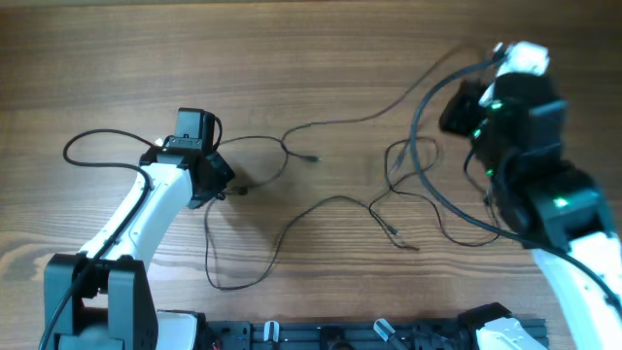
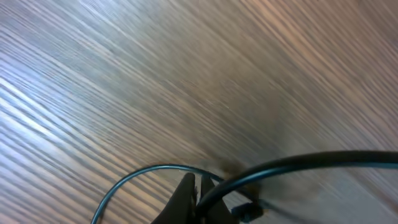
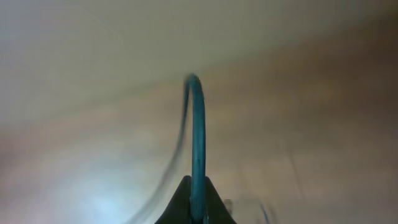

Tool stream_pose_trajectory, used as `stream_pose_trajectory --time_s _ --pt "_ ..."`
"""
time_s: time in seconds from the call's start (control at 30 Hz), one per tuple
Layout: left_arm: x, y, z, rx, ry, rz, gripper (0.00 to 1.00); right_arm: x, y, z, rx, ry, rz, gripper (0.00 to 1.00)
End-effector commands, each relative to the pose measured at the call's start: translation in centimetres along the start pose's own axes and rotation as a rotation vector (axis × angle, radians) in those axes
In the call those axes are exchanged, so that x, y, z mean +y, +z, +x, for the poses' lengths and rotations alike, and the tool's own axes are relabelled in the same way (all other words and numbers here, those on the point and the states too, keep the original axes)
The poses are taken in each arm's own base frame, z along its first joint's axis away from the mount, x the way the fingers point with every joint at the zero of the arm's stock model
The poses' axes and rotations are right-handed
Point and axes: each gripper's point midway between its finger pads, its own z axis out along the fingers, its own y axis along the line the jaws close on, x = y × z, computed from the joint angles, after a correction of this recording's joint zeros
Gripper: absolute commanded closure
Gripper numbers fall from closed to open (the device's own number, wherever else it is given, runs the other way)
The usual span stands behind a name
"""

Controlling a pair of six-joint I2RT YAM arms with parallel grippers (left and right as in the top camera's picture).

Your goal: Untangle cables

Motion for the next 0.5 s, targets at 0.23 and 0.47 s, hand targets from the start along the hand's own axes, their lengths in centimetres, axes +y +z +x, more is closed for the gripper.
stream_pose_trajectory --time_s 0.23,0.47 --pt "-3.3 -0.2 3.4 0.096 0.080 0.098 0.96 -1.0 -6.4 -14.0 -0.567 0.321 0.037 0.96" --pt "-3.3 -0.2 3.4 0.095 0.080 0.100 0.96 -10.9 -4.8 -17.0 -0.666 0.315 0.328 0.96"
